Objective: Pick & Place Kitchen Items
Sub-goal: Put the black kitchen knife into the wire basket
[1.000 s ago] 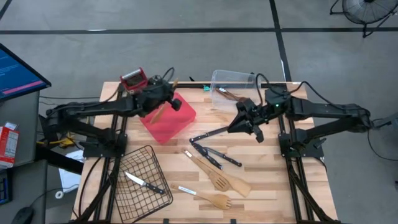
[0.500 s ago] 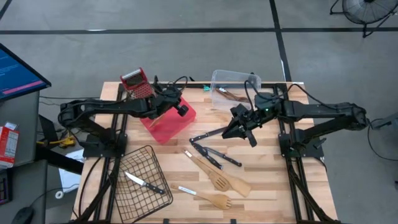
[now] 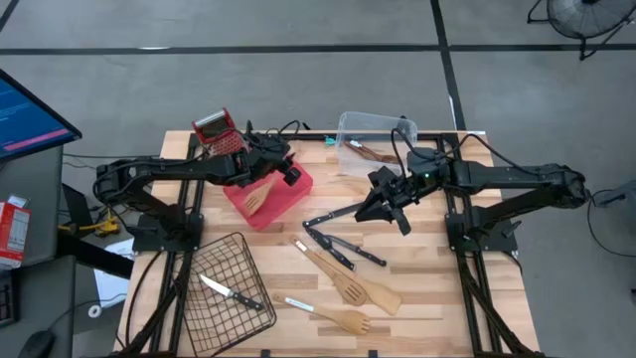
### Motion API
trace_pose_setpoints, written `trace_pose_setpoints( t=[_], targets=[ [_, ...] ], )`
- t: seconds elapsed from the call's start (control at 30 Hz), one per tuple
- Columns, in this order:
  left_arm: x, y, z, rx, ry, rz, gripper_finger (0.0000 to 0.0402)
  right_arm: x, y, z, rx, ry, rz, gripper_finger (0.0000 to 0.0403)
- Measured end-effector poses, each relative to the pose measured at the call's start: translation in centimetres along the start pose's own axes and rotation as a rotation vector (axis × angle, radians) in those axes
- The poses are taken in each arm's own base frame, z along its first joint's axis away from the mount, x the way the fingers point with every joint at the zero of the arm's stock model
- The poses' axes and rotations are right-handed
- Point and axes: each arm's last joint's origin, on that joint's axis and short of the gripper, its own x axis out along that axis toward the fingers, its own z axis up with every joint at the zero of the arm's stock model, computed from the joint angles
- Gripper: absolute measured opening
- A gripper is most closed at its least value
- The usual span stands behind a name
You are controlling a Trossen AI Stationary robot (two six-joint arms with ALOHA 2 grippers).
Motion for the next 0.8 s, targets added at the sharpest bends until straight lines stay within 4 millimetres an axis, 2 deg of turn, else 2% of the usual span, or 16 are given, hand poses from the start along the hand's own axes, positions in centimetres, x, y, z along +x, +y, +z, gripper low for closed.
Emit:
trace_pose_setpoints(
  t=[0.13, 0.23, 0.3, 0.4, 0.53, 0.63, 0.8],
  targets=[
    [0.2, 0.2, 0.0, -0.007, 0.004, -0.026, 0.0183, 0.0, -0.2, -0.3, 0.011, 0.020, -0.037, 0.0065],
    [-0.4, 0.4, 0.3, -0.016, -0.007, -0.051, 0.0206, -0.2, -0.9, -1.3, 0.045, 0.092, -0.187, 0.0065],
    [-1.6, 0.7, 1.6, -0.049, -0.065, -0.075, 0.0218, -0.5, -1.6, -2.3, 0.071, 0.166, -0.319, 0.0065],
    [-4.7, 1.4, 3.7, -0.121, -0.176, -0.127, 0.0229, -0.5, -2.2, -3.6, 0.104, 0.262, -0.476, 0.0065],
    [-10.4, 2.7, 5.7, -0.223, -0.341, -0.250, 0.0229, -0.1, -2.6, -5.0, 0.123, 0.356, -0.638, 0.0065],
    [-14.8, 3.8, 6.2, -0.298, -0.451, -0.369, 0.0226, 1.0, -3.1, -6.6, 0.118, 0.471, -0.732, 0.0065],
    [-20.6, 5.6, 5.7, -0.353, -0.584, -0.546, 0.0223, 4.2, -3.5, -9.0, 0.089, 0.622, -0.734, 0.0067]
  ],
)
